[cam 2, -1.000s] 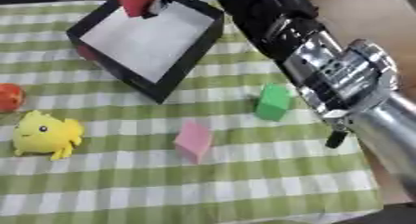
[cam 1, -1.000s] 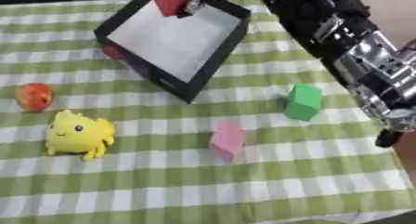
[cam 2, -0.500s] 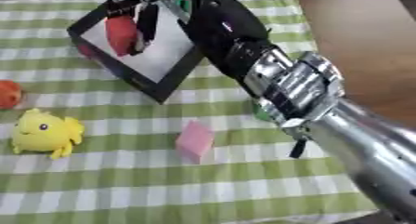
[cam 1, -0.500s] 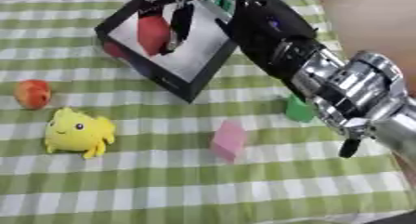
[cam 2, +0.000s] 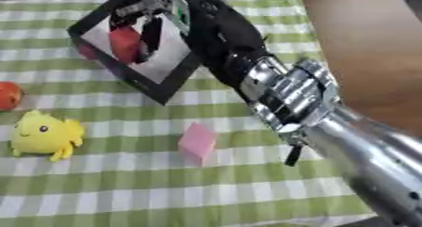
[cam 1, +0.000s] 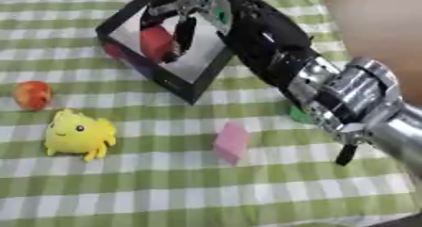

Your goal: Pick up objects on the table and place them in the box.

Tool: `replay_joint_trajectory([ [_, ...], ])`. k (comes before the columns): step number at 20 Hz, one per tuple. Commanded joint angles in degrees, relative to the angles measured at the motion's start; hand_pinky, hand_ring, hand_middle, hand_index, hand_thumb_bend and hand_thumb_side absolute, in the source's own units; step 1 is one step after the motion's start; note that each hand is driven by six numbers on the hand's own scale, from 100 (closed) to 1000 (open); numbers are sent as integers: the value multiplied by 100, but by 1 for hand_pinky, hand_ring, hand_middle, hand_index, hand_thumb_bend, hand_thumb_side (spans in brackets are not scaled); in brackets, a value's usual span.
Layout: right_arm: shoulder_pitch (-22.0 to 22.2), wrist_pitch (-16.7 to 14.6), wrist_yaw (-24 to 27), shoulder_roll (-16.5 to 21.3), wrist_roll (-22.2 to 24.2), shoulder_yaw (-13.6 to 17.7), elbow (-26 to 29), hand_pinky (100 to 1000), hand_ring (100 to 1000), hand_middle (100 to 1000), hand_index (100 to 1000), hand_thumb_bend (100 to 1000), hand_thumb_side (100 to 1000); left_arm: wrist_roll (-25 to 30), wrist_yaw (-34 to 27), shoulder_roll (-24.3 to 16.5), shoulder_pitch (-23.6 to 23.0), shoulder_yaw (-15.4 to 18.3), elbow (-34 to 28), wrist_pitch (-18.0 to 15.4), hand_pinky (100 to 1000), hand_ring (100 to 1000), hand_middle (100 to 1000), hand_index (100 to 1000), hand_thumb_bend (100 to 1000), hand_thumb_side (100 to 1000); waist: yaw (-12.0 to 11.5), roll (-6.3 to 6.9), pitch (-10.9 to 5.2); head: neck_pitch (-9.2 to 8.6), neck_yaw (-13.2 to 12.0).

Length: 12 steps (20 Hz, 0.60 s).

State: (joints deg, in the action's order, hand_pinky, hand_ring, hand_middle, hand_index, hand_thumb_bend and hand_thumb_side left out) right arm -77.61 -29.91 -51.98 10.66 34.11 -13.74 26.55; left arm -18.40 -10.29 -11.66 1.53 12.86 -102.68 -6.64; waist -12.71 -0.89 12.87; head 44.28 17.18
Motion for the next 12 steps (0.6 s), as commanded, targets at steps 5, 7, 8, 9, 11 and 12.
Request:
replay_joint_trajectory([
  [5,-142,-27,-451,114,-337,99,27,981,930,853,922,459,138,6,-3,-140,13,24,-102,7,904,655,742,839,281,700,15,-45,-10,-16,-13],
  [7,-139,27,-512,130,-438,129,19,983,928,851,923,454,132,6,-3,-137,9,24,-101,7,904,655,742,839,281,699,26,-34,-16,-16,-14],
  [8,-142,41,-507,142,-469,145,20,984,927,851,923,454,130,5,-2,-137,5,25,-99,7,904,655,742,839,281,699,33,-27,-21,-16,-17],
  [9,-148,46,-482,160,-487,156,30,984,924,848,921,453,130,5,-1,-138,-1,26,-98,7,904,654,742,839,281,699,40,-21,-26,-16,-21],
  [11,-159,43,-368,217,-472,168,73,982,918,841,918,450,129,6,1,-138,-7,27,-95,8,904,654,742,839,281,699,56,-12,-39,-16,-24],
  [12,-168,32,-290,268,-452,172,118,977,907,830,915,446,124,6,3,-139,-13,28,-93,9,904,654,742,839,281,699,70,-7,-49,-16,-32],
])
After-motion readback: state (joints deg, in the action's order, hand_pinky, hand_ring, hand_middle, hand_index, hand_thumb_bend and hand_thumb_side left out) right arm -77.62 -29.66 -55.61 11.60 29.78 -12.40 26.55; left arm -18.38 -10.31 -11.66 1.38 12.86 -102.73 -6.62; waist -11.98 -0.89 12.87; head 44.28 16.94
